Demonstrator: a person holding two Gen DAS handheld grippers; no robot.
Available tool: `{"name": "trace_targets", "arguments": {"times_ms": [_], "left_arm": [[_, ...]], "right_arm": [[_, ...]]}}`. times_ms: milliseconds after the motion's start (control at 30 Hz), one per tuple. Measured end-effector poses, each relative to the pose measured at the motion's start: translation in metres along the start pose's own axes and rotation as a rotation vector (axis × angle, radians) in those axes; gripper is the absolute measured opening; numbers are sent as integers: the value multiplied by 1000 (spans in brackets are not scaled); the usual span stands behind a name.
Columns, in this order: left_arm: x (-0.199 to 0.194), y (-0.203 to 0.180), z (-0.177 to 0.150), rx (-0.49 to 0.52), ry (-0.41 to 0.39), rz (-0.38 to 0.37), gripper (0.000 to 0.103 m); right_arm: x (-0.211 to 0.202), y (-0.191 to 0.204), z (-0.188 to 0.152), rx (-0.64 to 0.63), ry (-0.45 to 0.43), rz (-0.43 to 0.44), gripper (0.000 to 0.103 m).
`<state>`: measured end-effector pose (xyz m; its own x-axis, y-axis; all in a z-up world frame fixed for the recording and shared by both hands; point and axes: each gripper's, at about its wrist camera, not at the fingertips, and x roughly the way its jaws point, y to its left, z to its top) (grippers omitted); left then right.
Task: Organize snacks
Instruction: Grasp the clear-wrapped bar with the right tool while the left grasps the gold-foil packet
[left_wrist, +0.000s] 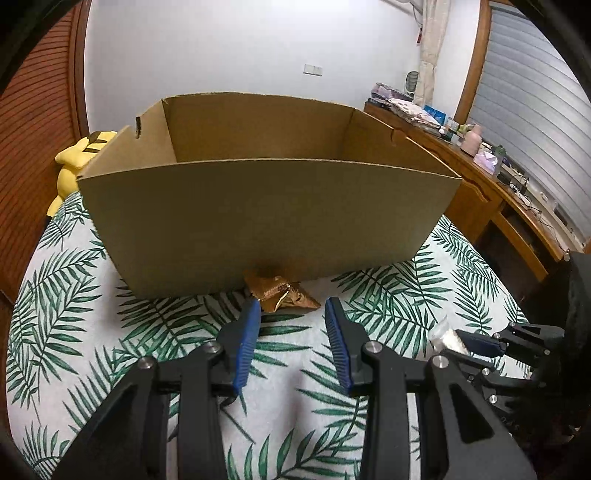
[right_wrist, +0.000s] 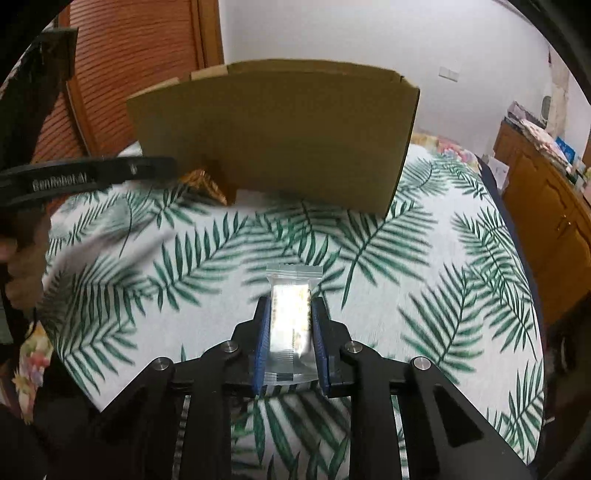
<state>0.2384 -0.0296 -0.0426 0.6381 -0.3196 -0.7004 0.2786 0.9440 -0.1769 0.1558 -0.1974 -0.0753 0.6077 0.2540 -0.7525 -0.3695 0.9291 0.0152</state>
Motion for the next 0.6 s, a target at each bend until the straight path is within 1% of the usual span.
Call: {"name": "trace_targets", "arguments": {"times_ms": [167, 367, 500, 600], "left_arm": [[13, -5, 4, 8, 5, 28, 36], [28, -8, 7, 23, 18, 82, 36], [38, -4, 7, 7, 35, 117, 36], [45, 0, 7, -10, 55, 131, 36]], "right_arm": [[7, -5, 6, 19, -20, -1, 20], [21, -2, 1, -3, -8, -7, 20], [20, 2, -4, -10, -31, -12, 20], [19, 0, -5, 3, -41, 0, 20]]}}
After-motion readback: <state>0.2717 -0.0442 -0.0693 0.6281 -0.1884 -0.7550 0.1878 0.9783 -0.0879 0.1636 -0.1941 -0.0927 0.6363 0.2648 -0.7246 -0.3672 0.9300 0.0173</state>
